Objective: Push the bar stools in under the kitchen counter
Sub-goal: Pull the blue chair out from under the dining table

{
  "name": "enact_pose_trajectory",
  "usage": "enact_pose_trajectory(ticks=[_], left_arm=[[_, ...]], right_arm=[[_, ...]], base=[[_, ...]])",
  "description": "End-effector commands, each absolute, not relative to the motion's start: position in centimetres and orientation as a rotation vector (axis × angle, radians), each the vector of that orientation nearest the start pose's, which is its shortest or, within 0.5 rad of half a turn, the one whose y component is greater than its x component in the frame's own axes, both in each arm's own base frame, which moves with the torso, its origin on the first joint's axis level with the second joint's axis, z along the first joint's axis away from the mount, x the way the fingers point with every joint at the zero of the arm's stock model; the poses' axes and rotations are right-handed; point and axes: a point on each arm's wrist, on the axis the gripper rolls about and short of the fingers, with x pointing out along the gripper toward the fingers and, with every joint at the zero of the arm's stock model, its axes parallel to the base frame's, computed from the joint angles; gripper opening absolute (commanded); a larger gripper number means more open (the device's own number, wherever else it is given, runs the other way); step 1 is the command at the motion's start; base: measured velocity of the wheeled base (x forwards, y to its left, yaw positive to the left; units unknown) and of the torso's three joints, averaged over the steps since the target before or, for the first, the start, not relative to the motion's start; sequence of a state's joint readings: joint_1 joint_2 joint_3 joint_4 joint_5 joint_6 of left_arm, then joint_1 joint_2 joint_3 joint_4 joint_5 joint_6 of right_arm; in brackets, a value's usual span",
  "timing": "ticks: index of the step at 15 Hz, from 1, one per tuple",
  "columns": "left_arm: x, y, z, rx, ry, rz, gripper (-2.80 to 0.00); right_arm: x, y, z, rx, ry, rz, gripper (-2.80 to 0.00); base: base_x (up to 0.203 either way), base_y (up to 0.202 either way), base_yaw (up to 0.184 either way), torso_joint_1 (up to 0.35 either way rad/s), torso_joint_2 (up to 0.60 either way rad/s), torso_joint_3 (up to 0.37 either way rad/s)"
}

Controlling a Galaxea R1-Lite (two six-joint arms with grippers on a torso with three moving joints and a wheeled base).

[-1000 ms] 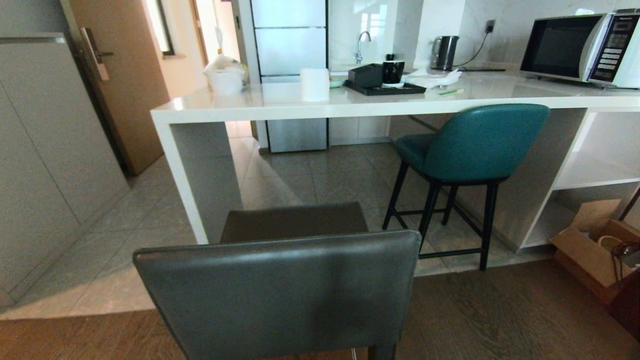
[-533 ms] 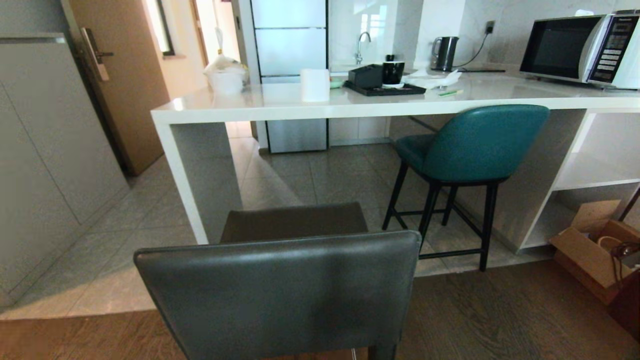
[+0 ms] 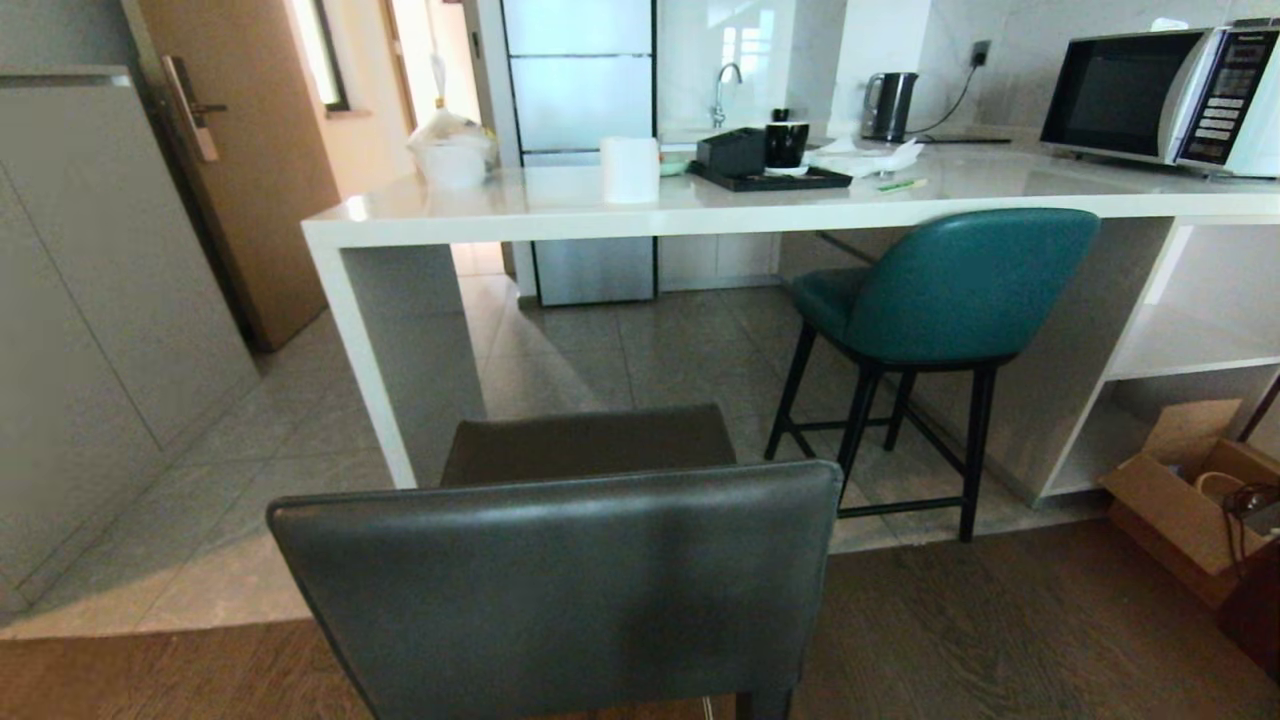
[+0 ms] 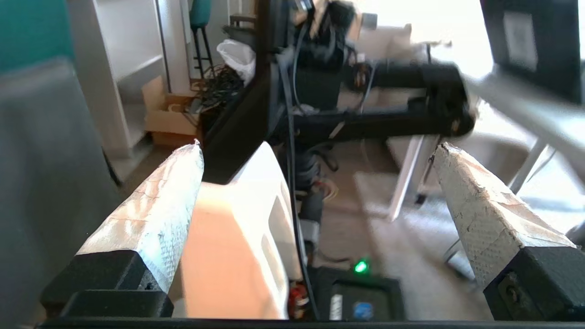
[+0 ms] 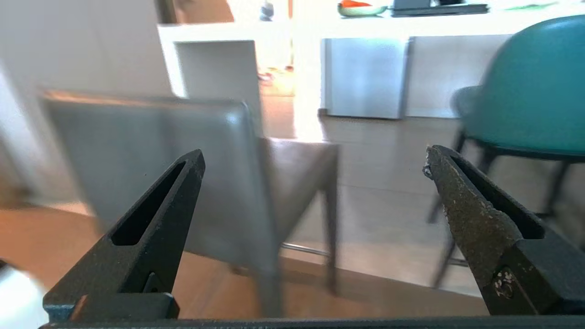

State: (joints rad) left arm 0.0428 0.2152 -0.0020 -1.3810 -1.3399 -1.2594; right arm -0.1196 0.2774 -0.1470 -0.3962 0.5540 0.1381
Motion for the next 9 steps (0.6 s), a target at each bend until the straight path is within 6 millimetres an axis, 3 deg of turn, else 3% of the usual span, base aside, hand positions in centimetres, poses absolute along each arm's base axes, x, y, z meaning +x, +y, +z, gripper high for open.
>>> enact_pose_trajectory(ticks=[1,4,7,9], left_arm=[[-6.7,-2.5,18.0,-0.297,-0.058,-1.425,0.0],[-4.7,-2.4,17.1,-0.38,0.005,-1.335,0.0],[-2.3,-2.1,15.1,-0.619,0.155,-1.075,0.0],[-1.4,-1.9,14.0,-0.472,0.084,-0.91,0.0]], right_arm=[[-0.7,1.3,15.6,0.041,-0.21,0.451,0.0],[-0.5,1.3,15.0,0.043,-0.205,0.448,0.0],[-0.4,1.2,14.5,0.045,-0.209,0.446,0.0],[-0.4,1.2,14.3,0.048,-0.203,0.44,0.0]], base=[[0.0,0.0,0.0,0.0,0.0,0.0],[0.0,0.0,0.0,0.0,0.0,0.0],[0.0,0.0,0.0,0.0,0.0,0.0],[0.0,0.0,0.0,0.0,0.0,0.0]])
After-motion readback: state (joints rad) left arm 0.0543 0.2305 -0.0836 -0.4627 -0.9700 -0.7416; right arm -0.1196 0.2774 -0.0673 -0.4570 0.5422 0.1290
